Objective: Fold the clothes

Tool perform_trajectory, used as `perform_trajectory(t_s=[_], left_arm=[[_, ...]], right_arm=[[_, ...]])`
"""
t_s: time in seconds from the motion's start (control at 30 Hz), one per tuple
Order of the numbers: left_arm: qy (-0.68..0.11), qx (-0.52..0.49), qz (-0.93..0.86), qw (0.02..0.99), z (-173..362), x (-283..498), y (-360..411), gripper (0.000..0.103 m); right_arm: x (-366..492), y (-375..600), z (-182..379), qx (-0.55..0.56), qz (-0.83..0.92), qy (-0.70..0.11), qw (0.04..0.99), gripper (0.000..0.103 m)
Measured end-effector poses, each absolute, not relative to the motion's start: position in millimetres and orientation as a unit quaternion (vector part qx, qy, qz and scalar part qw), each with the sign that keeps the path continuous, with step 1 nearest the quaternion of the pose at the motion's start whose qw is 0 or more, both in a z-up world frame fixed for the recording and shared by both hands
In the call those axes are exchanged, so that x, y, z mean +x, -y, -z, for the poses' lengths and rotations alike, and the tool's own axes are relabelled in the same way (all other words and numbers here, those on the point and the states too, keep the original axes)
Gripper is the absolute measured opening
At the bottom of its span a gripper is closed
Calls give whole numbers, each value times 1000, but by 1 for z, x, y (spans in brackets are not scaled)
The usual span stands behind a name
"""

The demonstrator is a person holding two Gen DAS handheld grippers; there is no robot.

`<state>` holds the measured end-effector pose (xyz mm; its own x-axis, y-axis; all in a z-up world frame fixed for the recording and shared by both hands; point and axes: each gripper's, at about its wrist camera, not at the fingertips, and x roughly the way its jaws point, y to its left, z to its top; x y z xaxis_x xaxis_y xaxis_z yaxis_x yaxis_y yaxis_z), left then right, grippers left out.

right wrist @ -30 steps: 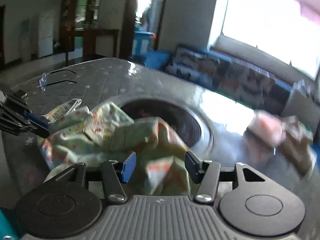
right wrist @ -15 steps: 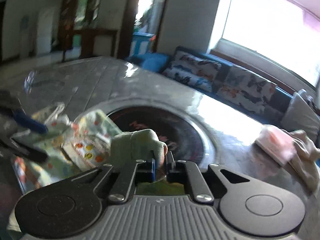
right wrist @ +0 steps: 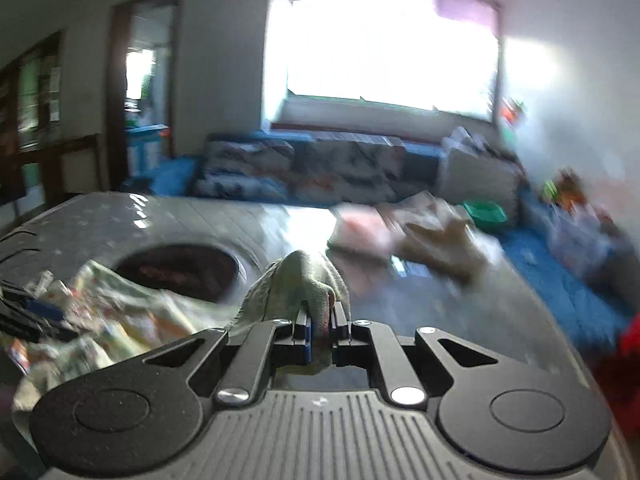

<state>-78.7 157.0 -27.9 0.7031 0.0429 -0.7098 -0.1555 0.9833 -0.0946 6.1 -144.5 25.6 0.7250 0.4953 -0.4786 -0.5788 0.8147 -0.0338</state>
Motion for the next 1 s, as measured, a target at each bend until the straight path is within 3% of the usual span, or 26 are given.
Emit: perform_trajectory(t_s=[0.1,0.27,0.37,0.43,0.5,0.63,1.0], left_arm=[[-385,-70,-52,919,30,-77,-155,67],[-388,-61,-48,918,31,-77,-151,74],[-388,-60,-49,918,32,-76,-148,77],[-388,-59,-51,918,33,-75,-146,80],[-387,-58,-52,919,34,-75,-144,84],[-387,-57,-54,919,35,-75,-141,88],[-387,-54,-50,919,37,-76,-140,93]], right_arm=[[7,173,0,-67,-243,-283,925,17],[16,214,21,-24,-167,-332,928,22],[15,216,15,-20,-170,-318,933,41],[11,205,10,-31,-198,-300,933,45],[9,188,12,-49,-230,-288,928,62],[10,150,25,-91,-284,-288,910,75],[4,137,52,-194,-196,-284,918,84]])
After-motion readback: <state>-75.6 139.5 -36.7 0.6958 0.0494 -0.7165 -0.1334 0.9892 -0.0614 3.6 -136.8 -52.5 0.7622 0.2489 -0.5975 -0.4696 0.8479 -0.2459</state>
